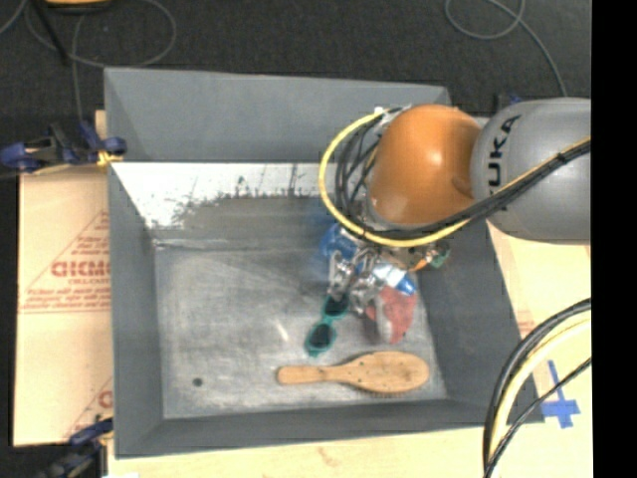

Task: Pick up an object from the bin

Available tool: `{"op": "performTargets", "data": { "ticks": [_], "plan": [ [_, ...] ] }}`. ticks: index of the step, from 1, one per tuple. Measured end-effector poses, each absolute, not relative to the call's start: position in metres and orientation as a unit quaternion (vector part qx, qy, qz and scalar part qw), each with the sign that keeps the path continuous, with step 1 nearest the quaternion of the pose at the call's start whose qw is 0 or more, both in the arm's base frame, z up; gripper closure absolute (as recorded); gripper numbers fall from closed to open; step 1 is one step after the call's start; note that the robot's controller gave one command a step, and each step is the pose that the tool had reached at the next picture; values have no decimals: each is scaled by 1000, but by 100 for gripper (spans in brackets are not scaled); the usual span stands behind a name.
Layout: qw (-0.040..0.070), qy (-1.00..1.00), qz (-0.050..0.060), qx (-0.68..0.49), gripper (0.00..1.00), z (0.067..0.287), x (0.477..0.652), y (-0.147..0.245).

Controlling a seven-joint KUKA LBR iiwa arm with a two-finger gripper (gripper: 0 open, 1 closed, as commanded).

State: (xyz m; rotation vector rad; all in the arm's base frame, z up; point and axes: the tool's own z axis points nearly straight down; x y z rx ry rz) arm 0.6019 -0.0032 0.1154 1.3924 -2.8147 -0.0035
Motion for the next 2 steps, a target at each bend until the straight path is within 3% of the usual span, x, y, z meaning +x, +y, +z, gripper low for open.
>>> {"op": "performTargets", "data": {
  "ticks": [2],
  "plan": [
    [0,-869,-1,496,100,236,587,-6]
  ]
}}
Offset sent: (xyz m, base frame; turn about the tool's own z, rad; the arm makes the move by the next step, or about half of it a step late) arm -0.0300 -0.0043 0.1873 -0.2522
